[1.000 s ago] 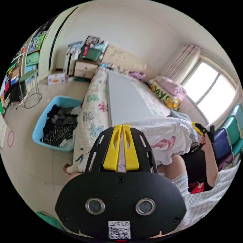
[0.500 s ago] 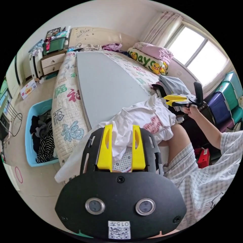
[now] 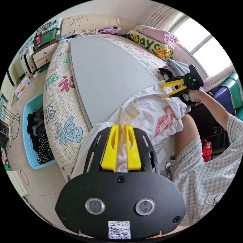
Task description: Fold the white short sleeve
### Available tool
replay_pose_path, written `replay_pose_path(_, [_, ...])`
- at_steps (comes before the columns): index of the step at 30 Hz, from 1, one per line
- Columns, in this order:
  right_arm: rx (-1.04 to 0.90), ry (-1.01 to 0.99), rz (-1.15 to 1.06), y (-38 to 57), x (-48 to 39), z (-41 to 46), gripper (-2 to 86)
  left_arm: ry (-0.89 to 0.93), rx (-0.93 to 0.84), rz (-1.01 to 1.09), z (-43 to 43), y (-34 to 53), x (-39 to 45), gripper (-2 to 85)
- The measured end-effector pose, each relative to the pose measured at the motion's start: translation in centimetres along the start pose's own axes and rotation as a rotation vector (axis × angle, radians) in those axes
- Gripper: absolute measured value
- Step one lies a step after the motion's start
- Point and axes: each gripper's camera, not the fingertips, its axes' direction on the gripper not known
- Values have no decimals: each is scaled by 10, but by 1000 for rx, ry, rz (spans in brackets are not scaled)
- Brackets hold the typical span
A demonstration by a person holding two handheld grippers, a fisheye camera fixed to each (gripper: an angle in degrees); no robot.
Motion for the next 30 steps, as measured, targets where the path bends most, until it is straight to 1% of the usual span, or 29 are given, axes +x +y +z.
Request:
replay_pose_path(2, [41, 57, 27, -2, -4, -10, 111, -16, 16, -15, 5, 8, -6, 29])
replay_pose_path(4, [54, 111, -1, -4, -12, -16, 100, -27, 38, -26, 8, 17, -10, 19])
replay_pose_path(9, [-69, 121, -77, -21, -29, -1, 64, 6, 118, -104, 16, 50, -29, 5])
replay_pose_path(11, [-101, 120, -44, -22, -30, 4, 23, 13, 150, -121, 18, 71, -35, 2])
replay_pose_path(12, [-97, 113, -28, -21, -30, 2, 19, 15, 158, -125, 18, 76, -37, 2])
replay_pose_path(15, [-20, 63, 86, -7, -26, -21, 5, 35, 222, -148, 16, 106, -44, 0])
replay_pose_path(17, [102, -1, 223, 19, -20, -59, 0, 48, 299, -171, 9, 133, -50, -2])
replay_pose_path(18, [139, -24, 258, 27, -18, -71, -1, 55, 323, -176, 7, 139, -50, -2])
replay_pose_path(20, [301, -98, 396, 71, -17, -123, -3, 101, 430, -194, -5, 168, -51, -3])
replay_pose_path(21, [346, -114, 428, 84, -18, -137, -3, 118, 455, -197, -8, 175, -51, -4])
replay_pose_path(23, [558, -159, 545, 140, -30, -195, -3, 195, 581, -175, -23, 203, -42, -4])
replay_pose_path(24, [614, -161, 575, 154, -35, -210, -3, 209, 617, -164, -27, 210, -38, -5])
replay_pose_path(26, [854, -111, 631, 206, -69, -268, -2, 252, 764, -131, -47, 238, -21, -5])
replay_pose_path(27, [902, -90, 640, 216, -79, -282, -2, 264, 803, -124, -52, 245, -16, -5])
replay_pose_path(29, [1087, -5, 680, 254, -119, -335, -1, 327, 963, -106, -75, 272, 3, -6])
replay_pose_path(30, [1133, 13, 690, 263, -129, -347, -1, 343, 1004, -101, -81, 278, 8, -6])
